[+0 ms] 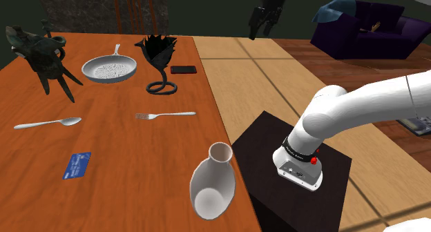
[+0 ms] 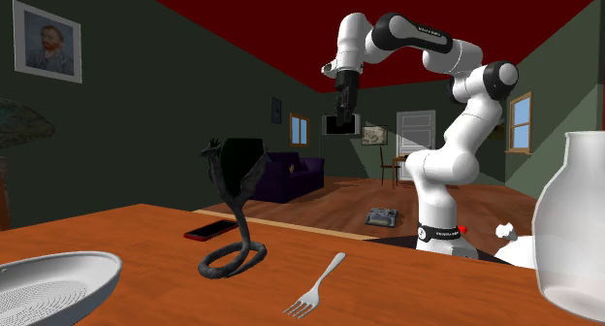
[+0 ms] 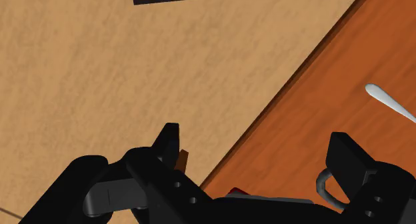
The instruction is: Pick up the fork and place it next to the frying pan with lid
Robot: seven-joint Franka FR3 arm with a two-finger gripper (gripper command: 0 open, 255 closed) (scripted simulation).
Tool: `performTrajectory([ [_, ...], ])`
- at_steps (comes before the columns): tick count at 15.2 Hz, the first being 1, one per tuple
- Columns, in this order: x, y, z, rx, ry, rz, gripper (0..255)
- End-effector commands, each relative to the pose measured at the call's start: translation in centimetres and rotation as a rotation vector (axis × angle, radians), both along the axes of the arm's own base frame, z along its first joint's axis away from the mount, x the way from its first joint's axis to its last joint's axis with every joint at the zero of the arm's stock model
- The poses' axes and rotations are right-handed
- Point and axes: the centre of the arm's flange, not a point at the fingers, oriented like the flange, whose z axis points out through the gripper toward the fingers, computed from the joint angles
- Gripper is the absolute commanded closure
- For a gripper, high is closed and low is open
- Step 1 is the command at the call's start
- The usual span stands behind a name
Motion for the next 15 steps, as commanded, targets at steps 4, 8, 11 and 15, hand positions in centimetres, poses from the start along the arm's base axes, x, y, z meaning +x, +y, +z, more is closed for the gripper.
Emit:
performTrajectory([
  [4,2.6,2.2,-2.0,-0.002,0.002,0.064,0],
  [8,5.8,5.3,-4.7,-0.004,0.004,0.148,0],
  [11,8.1,7.8,-6.8,-0.005,0.006,0.212,0],
  [15,10.8,11.4,-9.5,-0.007,0.009,0.297,0],
])
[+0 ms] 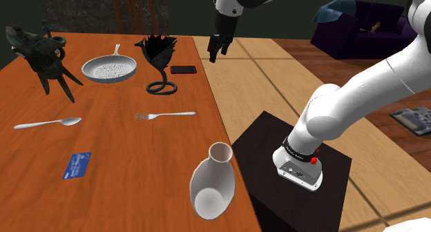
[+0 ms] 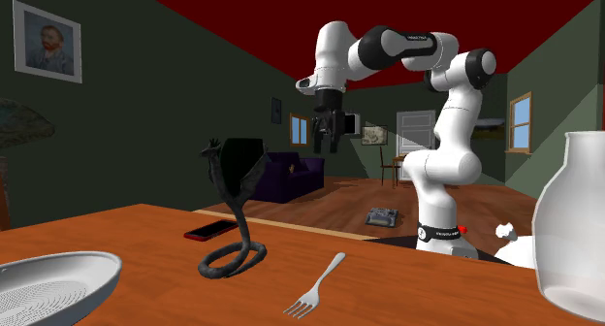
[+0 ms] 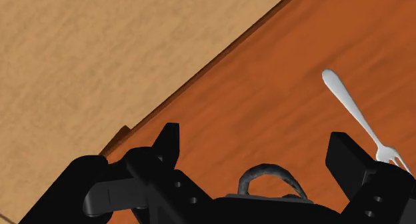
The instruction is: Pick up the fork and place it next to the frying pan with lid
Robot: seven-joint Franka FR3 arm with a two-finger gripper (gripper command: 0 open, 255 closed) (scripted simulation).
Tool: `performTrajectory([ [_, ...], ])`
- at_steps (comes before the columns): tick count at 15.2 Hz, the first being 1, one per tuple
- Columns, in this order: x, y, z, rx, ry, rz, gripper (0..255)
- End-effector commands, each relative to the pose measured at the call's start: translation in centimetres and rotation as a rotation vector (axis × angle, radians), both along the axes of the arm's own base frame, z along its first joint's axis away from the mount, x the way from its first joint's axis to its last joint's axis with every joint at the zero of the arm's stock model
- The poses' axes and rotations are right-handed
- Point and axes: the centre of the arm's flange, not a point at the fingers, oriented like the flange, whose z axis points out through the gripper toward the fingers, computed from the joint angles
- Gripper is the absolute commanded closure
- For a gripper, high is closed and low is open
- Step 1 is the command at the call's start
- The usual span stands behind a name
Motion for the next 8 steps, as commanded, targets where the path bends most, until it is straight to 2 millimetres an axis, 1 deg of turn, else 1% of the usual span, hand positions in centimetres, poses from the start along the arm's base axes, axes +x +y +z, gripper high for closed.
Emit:
performTrajectory([
  [1,1.5,1.8,-1.4,-0.001,0.0,0.043,0],
  [8,5.4,8.6,-6.2,-0.004,0.004,0.192,0],
])
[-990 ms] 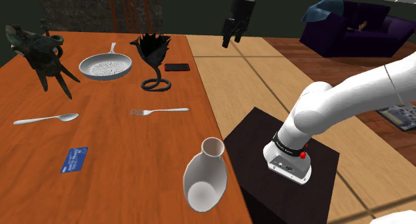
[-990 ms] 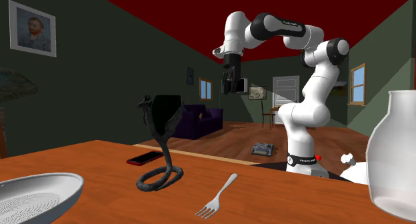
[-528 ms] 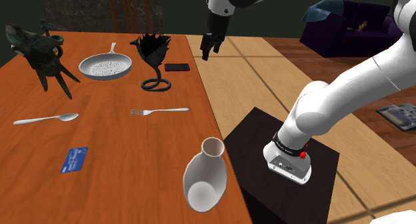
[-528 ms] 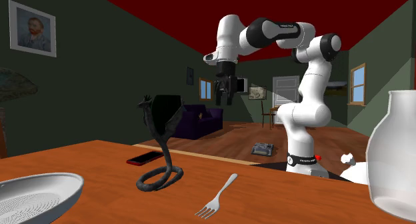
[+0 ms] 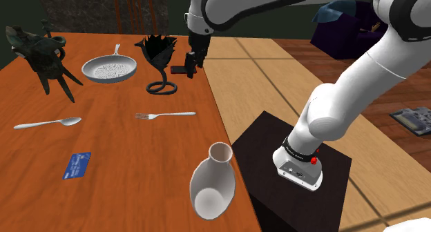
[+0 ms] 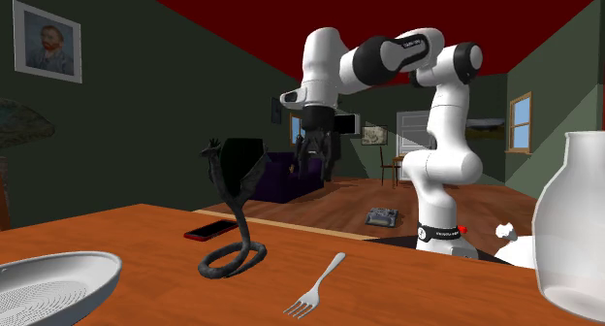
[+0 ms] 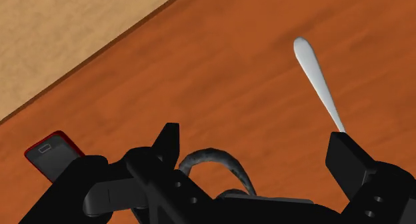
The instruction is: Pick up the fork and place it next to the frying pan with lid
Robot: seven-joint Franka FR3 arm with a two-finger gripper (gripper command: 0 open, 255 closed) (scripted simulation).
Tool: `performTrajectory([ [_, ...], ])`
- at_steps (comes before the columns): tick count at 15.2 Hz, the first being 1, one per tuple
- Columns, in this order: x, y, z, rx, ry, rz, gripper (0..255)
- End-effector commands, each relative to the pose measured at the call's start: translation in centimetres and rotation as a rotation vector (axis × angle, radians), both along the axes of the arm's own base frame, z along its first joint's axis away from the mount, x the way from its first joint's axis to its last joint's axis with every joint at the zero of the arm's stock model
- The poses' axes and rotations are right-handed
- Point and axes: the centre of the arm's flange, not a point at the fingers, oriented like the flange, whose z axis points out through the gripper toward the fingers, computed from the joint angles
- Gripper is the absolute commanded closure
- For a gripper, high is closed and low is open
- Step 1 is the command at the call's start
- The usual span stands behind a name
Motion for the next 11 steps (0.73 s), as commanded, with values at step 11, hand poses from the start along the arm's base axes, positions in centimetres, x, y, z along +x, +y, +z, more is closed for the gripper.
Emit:
performTrajectory([
  [11,4.2,12.7,-8.2,-0.006,0.007,0.256,0],
])
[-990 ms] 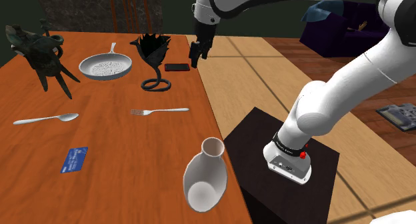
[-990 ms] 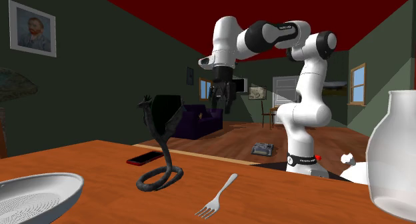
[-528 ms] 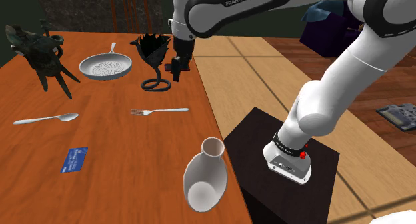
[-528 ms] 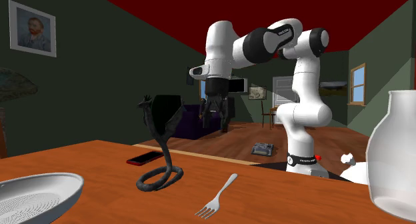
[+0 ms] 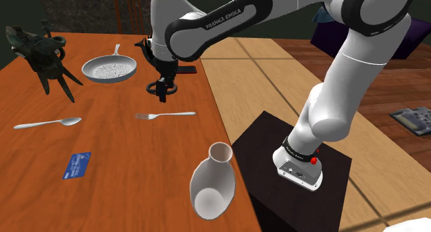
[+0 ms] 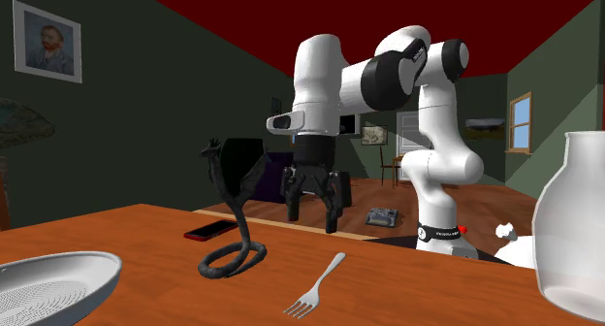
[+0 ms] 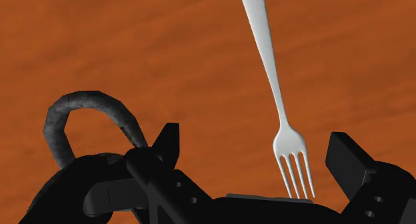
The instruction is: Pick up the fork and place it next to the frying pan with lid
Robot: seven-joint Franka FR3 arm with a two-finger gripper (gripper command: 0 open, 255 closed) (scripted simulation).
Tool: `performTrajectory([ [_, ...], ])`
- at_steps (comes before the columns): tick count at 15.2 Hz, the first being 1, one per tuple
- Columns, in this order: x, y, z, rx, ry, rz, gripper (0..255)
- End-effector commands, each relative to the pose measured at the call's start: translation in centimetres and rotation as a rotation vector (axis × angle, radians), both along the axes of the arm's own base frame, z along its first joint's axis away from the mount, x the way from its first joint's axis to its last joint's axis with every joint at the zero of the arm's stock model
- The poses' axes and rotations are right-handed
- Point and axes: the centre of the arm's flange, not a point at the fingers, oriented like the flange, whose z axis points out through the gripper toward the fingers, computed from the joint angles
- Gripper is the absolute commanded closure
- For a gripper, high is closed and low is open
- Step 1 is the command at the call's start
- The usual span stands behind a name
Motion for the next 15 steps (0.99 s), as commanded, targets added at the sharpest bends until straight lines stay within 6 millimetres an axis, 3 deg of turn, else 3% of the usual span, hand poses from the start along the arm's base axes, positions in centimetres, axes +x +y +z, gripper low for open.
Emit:
performTrajectory([
  [1,0.5,2.2,-1.8,0.0,0.001,0.044,0],
  [5,1.1,5.9,-4.2,-0.002,0.003,0.116,0],
  [12,1.3,6.1,-7.9,-0.002,0.003,0.116,0],
  [15,1.3,6.2,-8.2,-0.002,0.003,0.116,0],
])
